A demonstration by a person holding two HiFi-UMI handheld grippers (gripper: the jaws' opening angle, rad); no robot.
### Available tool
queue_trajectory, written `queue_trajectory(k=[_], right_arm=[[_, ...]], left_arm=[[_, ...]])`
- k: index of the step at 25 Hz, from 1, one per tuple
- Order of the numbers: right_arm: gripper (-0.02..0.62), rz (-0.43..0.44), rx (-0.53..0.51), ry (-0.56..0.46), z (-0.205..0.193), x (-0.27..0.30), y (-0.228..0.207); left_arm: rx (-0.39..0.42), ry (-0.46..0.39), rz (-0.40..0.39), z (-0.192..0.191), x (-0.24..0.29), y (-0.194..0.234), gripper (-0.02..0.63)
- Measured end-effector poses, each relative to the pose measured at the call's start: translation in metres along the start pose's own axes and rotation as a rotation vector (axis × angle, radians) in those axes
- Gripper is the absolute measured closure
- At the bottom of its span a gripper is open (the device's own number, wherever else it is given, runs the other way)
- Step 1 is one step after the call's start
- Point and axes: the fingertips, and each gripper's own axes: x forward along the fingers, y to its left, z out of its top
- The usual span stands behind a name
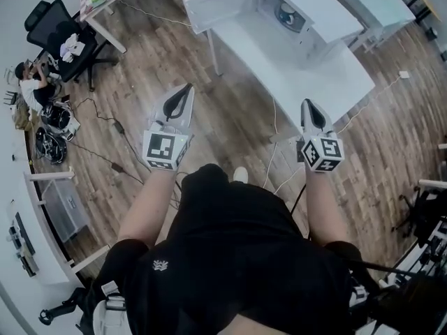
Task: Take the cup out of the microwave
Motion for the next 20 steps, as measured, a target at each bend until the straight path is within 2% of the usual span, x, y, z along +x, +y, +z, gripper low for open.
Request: queue_trajectory(k=[8, 14, 20], right_arm=[[0.595, 0.011, 0.015, 0.004, -0.012, 0.013, -0.012], [0.595, -0.049, 0.029, 0.019, -0.019, 0.036, -0.026], [0.595, -0.093, 0.01, 0.034, -0.009, 0.073, -0.035]], left_arm=[[-0.002, 0.032, 0.008, -0.013, 0.019, -0.006, 0.603], [-0.007, 0.013, -0.035, -0.017, 0.06, 0.008, 0.603], [-0.02, -0.01, -0.113, -0.016, 0.116, 0.021, 0.603]])
